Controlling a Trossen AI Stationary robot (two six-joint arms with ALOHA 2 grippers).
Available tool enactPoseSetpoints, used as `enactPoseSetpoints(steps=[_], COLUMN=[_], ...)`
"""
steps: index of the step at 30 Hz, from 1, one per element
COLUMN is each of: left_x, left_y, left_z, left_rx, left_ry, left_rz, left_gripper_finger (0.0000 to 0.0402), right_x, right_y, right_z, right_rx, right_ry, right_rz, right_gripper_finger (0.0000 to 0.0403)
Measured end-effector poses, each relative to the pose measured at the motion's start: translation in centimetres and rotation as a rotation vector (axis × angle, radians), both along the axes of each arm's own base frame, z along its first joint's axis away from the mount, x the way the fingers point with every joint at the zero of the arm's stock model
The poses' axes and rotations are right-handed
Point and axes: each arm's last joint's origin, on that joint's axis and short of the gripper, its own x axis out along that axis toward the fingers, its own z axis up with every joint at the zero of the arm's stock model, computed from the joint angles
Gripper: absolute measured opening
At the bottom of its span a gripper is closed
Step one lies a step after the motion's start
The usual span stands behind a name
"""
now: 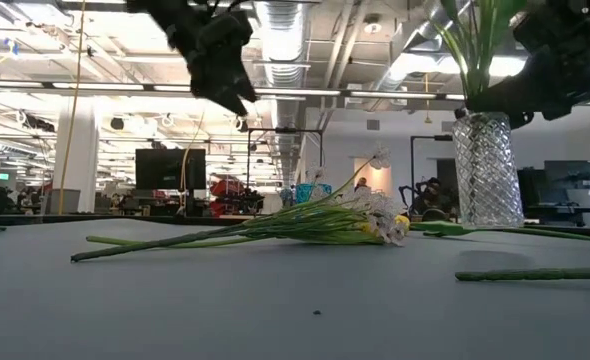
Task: Sort flowers into vase by color
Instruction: Put the white flowers into the transparent vase
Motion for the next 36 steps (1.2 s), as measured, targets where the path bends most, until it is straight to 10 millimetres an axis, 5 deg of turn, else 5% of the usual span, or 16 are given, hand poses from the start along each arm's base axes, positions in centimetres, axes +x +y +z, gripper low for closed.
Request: enactPoseSetpoints(steps=[7,20,27,36], left_x=[0.6,4.2,5.8,5.2], left_y=[-6.0,-11.2,-11.8,-10.9], left_z=[-6.6,-13.9,-15.3,-13.9], left_rx=[-0.151,-0.257,-0.242,-0.188], left_ry=[-0.218,0.05,0.156,0.173], left_rz=[-0.078,0.041,0.008,0.029], left_gripper_finger=[0.0316,0.0316,0.0316,0.0316], right_x=[0.0,0.0,0.0,0.1], right_y=[0.0,0.1,0.1,-0.2], right_z=[0.0,0.0,0.0,-0.1], right_rx=[-0.047,-0.022,-0.022,-0.035], right_ry=[0.008,0.009,0.011,0.025], right_rz=[0.009,0.052,0.053,0.039], right_gripper_finger=[0.0183,0.0184,0.0184,0.0184])
